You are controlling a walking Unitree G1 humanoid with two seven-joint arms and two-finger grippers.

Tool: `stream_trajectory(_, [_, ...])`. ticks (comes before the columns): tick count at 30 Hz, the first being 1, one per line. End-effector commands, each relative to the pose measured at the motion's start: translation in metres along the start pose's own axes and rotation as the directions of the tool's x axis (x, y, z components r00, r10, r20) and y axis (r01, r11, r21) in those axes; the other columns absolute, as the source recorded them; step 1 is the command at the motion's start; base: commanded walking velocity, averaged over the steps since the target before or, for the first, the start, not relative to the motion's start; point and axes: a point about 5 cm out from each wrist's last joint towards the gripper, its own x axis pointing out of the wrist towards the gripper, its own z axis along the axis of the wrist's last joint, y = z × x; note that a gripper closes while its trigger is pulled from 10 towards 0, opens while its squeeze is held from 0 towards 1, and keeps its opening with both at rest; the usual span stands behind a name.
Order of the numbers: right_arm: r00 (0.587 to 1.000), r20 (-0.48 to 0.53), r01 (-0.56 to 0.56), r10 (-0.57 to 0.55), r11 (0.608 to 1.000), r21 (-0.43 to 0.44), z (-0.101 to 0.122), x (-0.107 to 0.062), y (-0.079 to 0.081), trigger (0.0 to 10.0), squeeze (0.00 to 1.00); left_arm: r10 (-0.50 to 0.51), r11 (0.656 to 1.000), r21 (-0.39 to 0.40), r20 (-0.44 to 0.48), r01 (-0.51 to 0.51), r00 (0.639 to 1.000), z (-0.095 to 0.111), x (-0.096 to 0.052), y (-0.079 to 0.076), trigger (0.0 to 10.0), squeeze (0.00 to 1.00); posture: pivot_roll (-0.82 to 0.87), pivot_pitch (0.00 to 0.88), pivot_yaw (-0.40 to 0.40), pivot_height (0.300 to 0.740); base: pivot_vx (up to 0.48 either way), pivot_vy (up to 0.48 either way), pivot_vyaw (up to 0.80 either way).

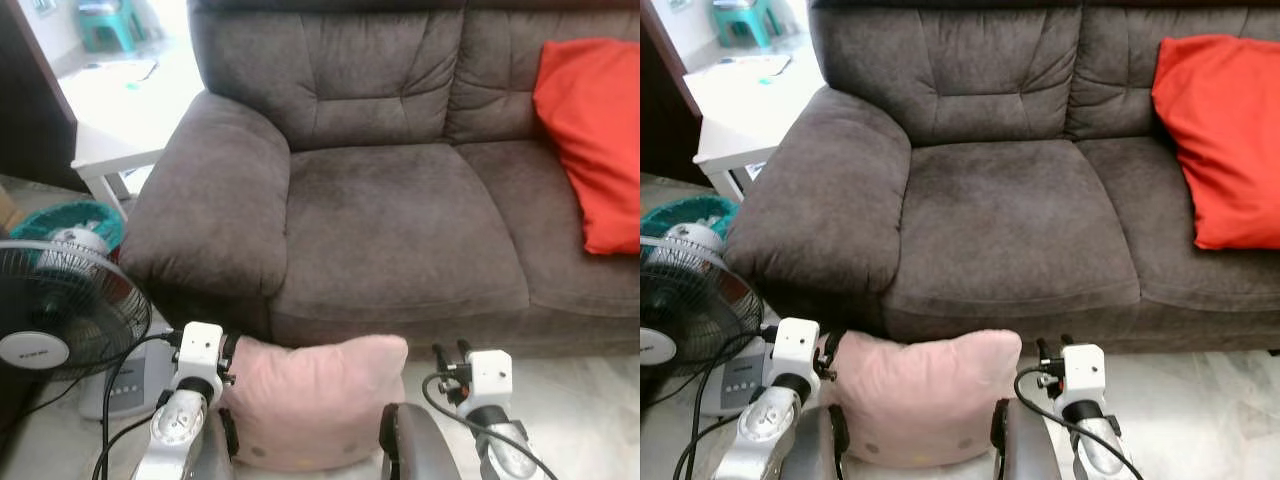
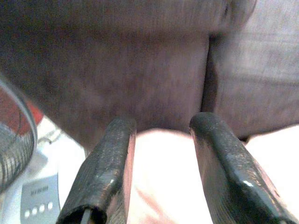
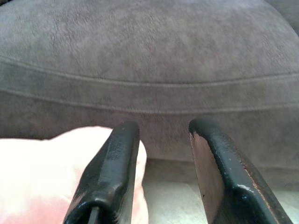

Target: Move the pillow to the sofa from floor

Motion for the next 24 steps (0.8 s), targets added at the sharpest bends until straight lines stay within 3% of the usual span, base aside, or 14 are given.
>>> stream_trajectory(1, [1.000, 0.023, -0.003, 0.003, 1.000, -0.003, 0.006, 0.003, 0.002, 10.0, 0.00, 0.034, 0.999, -0.026, -0.041, -0.035, 0.999, -0.005, 0.002, 0.007, 10.0, 1.00, 0.01, 0.030, -0.017, 0.485, 0.000, 0.000, 0.00])
stream_trajectory(11, [0.999, 0.051, -0.007, 0.007, 1.000, -0.013, 0.016, 0.001, 0.001, 10.0, 0.00, 0.079, 0.994, -0.067, -0.085, -0.085, 0.993, -0.007, 0.013, 0.021, 10.0, 1.00, 0.00, 0.038, -0.026, 0.485, 0.000, 0.000, 0.00])
stream_trajectory(22, [0.998, 0.057, -0.008, 0.010, 1.000, -0.027, 0.020, -0.002, -0.004, 10.0, 0.00, 0.055, 0.994, -0.092, -0.124, -0.067, 0.991, -0.006, 0.025, 0.022, 10.0, 1.00, -0.03, 0.048, -0.049, 0.485, 0.000, 0.000, 0.00])
stream_trajectory(23, [0.998, 0.060, -0.007, 0.009, 0.999, -0.033, 0.021, -0.003, -0.006, 10.0, 0.00, 0.057, 0.994, -0.089, -0.128, -0.069, 0.990, -0.006, 0.025, 0.022, 10.0, 0.00, -0.04, 0.050, -0.056, 0.485, 0.000, 0.000, 0.00])
stream_trajectory(24, [0.998, 0.063, -0.007, 0.009, 0.999, -0.036, 0.023, -0.004, -0.007, 10.0, 0.00, 0.064, 0.993, -0.087, -0.131, -0.076, 0.989, -0.006, 0.025, 0.024, 10.0, 0.00, -0.04, 0.050, -0.062, 0.485, 0.000, 0.000, 0.00])
